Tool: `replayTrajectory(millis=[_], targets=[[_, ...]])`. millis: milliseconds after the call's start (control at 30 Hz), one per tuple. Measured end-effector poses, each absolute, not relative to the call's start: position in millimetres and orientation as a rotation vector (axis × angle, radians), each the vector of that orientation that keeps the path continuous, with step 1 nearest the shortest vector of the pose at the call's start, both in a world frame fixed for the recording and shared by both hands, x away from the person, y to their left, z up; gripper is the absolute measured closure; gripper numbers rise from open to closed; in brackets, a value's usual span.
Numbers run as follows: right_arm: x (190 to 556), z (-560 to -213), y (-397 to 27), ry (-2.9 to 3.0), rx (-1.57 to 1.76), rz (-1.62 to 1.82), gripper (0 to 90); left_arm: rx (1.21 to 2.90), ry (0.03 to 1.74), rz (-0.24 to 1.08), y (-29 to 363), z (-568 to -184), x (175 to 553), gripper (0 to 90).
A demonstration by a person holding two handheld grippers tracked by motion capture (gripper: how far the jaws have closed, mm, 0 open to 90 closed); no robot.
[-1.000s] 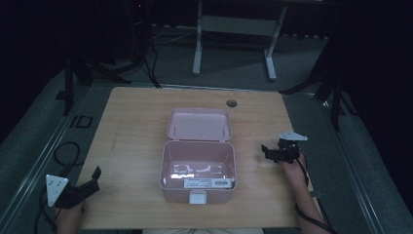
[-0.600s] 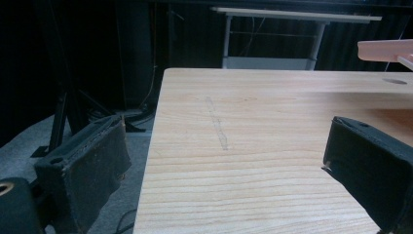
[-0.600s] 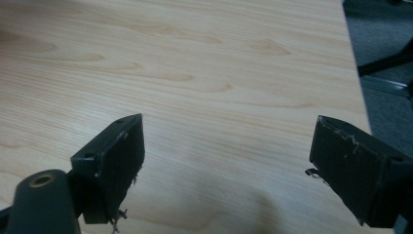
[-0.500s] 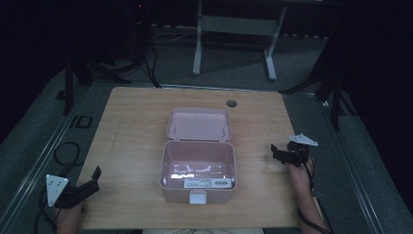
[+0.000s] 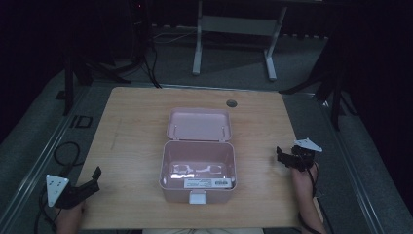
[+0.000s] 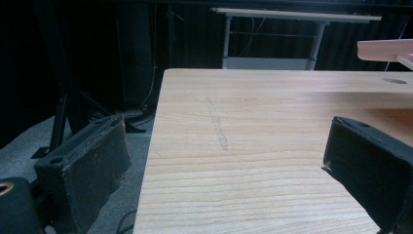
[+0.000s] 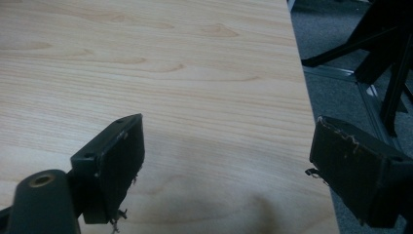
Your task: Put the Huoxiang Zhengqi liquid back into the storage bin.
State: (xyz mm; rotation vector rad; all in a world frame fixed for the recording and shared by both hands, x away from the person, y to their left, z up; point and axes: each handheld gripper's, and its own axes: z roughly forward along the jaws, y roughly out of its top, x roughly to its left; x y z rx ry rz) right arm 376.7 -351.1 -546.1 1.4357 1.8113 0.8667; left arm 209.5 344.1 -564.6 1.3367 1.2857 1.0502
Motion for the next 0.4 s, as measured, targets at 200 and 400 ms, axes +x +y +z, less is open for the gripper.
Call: replayTrajectory(millis=[200, 400], targets=[[373.9, -544.9, -357.7, 1.799, 1.456, 0.881, 12.6, 1.335, 1.284, 1.052, 343.8, -564.6, 209.3, 3.0], [376.2, -545.4, -360.0, 1.816, 1.473, 0.882, 12.6, 1.334, 1.287, 1.049, 344.1, -564.6, 209.4, 3.0]])
